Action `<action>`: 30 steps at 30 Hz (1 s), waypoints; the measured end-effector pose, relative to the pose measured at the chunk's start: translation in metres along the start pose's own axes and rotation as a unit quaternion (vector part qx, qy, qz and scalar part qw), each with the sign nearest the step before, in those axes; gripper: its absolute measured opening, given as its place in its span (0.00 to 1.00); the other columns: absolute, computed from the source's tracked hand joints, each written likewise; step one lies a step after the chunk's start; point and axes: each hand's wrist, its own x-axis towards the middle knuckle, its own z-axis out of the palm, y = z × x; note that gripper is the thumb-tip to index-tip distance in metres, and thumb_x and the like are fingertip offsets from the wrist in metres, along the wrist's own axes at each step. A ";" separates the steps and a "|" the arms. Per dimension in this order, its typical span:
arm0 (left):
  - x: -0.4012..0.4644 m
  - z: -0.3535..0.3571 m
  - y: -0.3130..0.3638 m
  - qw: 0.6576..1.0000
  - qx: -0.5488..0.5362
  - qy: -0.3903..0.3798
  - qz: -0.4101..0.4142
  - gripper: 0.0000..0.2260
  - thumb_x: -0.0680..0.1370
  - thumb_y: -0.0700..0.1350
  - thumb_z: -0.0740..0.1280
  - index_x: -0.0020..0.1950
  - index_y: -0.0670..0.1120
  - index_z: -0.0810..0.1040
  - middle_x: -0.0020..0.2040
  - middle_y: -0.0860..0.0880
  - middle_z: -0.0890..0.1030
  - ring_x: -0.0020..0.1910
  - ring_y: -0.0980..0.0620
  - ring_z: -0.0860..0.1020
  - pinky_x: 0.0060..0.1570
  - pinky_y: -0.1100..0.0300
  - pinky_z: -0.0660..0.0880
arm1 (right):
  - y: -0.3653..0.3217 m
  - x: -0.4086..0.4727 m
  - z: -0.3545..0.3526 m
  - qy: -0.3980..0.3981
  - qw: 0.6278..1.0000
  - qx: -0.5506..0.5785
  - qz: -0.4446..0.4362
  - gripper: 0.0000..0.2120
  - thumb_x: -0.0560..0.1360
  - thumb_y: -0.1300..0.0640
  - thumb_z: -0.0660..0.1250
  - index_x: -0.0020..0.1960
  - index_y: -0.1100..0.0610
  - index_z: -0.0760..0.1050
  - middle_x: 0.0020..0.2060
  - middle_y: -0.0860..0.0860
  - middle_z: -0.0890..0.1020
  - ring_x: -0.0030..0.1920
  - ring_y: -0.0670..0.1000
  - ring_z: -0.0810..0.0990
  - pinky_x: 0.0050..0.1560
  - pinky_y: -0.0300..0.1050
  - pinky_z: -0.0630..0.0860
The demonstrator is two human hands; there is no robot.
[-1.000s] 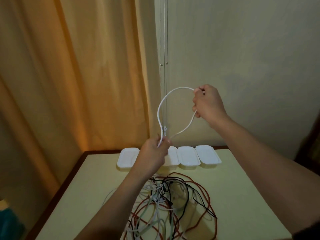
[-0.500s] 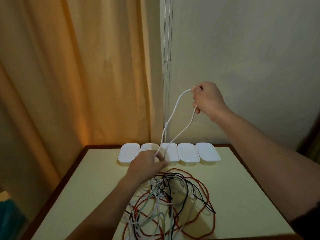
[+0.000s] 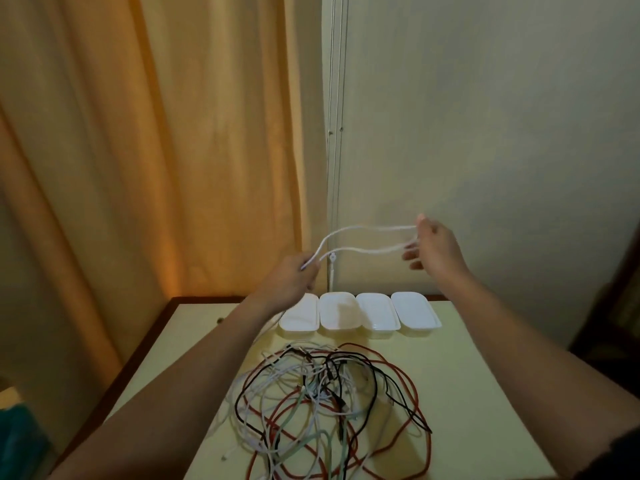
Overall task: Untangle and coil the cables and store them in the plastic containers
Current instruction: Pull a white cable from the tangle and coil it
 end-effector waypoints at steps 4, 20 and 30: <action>0.021 -0.005 0.020 1.000 0.002 0.000 0.021 0.16 0.85 0.46 0.55 0.38 0.46 0.70 0.32 0.51 0.75 0.28 0.58 0.69 0.34 0.61 0.67 | 0.028 -0.045 0.028 -0.037 0.983 0.129 0.129 0.25 0.83 0.36 0.46 0.63 0.53 0.68 0.49 0.60 0.82 0.45 0.60 0.82 0.45 0.55 0.79; 0.052 -0.018 0.039 0.998 0.026 0.035 0.038 0.15 0.83 0.52 0.57 0.43 0.48 0.76 0.34 0.51 0.72 0.29 0.57 0.69 0.33 0.61 0.65 | 0.010 -0.104 0.095 -0.312 0.946 0.083 0.035 0.12 0.83 0.61 0.57 0.47 0.60 0.77 0.36 0.55 0.80 0.32 0.53 0.80 0.29 0.41 0.71; -0.039 0.002 -0.023 0.969 -0.104 -0.183 -0.126 0.25 0.83 0.61 0.51 0.55 0.47 0.82 0.39 0.48 0.82 0.30 0.57 0.66 0.28 0.64 0.60 | -0.012 -0.049 0.060 -0.102 0.958 0.255 0.081 0.10 0.83 0.63 0.53 0.47 0.63 0.70 0.31 0.60 0.83 0.31 0.58 0.85 0.27 0.43 0.79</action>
